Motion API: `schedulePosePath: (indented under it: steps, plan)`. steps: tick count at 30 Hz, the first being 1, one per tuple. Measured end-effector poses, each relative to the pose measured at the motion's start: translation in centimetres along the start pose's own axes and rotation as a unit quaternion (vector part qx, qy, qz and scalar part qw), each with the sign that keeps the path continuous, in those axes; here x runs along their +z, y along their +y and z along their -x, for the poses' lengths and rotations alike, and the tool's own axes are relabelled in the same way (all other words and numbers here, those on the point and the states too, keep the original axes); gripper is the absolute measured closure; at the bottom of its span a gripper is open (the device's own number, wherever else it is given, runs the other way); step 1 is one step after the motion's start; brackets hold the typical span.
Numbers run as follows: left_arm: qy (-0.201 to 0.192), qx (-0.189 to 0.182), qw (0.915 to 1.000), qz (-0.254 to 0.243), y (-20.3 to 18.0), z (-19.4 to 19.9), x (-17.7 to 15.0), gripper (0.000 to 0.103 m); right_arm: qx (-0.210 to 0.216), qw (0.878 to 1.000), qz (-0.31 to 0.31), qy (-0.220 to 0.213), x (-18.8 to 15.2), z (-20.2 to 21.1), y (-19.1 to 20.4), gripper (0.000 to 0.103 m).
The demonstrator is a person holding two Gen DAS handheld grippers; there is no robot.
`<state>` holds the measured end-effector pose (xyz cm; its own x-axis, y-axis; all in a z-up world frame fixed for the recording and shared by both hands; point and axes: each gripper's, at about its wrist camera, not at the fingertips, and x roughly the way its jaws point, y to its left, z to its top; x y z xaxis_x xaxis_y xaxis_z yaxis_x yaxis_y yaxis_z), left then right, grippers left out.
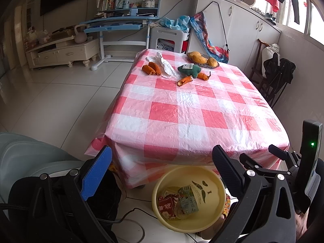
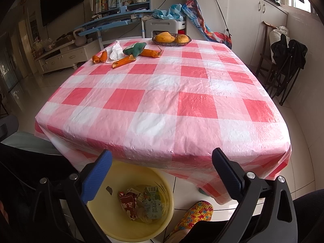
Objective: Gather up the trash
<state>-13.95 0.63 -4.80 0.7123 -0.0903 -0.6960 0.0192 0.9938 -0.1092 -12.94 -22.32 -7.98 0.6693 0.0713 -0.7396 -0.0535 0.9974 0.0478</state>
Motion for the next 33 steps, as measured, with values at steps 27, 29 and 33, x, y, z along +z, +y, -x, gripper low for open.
schedulePosePath:
  steps: [27, 29, 33]
  plan:
    - [0.0, 0.0, 1.0, 0.0, -0.05, -0.06, 0.09, 0.007, -0.001, 1.0, 0.003, 0.001, 0.0, -0.04, 0.28, 0.008]
    - [0.0, 0.001, 1.0, -0.001, -0.06, -0.06, 0.1, 0.007, -0.002, 1.0, 0.002, 0.001, -0.08, -0.05, 0.2, 0.008]
    - [0.001, 0.001, 1.0, 0.0, -0.04, -0.06, 0.09, 0.007, -0.002, 1.0, 0.003, 0.001, -0.05, -0.05, 0.28, 0.008]
